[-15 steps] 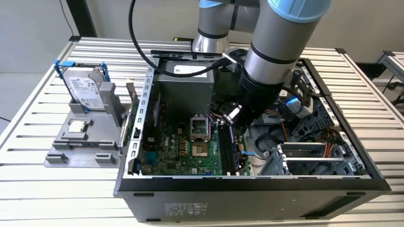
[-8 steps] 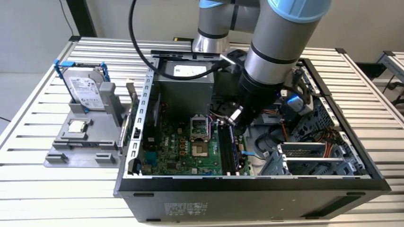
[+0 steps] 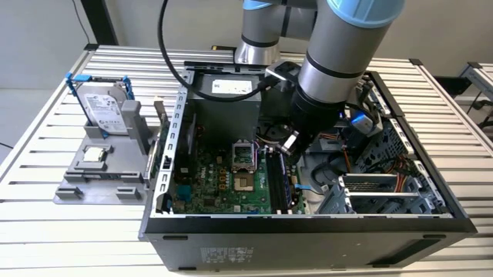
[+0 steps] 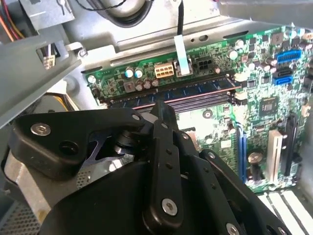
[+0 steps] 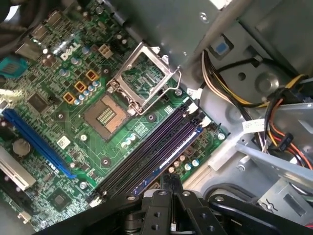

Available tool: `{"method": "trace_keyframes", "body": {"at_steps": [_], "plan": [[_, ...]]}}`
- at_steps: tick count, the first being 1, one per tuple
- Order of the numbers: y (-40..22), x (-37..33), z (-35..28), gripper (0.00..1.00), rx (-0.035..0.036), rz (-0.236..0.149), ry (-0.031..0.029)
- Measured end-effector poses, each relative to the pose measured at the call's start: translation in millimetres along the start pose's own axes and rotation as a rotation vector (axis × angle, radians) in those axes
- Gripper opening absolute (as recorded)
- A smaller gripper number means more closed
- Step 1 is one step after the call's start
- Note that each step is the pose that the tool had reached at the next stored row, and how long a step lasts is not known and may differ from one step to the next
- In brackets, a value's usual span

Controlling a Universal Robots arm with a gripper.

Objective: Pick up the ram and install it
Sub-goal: 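Press down the ram until it locks into place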

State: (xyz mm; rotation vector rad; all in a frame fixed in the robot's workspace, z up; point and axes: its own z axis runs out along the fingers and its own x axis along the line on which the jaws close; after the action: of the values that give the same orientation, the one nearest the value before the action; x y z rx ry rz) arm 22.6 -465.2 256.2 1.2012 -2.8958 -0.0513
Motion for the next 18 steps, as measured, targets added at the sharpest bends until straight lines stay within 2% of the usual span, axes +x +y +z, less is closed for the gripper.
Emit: {"method": "trace_keyframes", "body": {"at_steps": [18], "plan": [[0.0,0.0,0.2,0.0,-0.0018,-0.204,0.0063]]}}
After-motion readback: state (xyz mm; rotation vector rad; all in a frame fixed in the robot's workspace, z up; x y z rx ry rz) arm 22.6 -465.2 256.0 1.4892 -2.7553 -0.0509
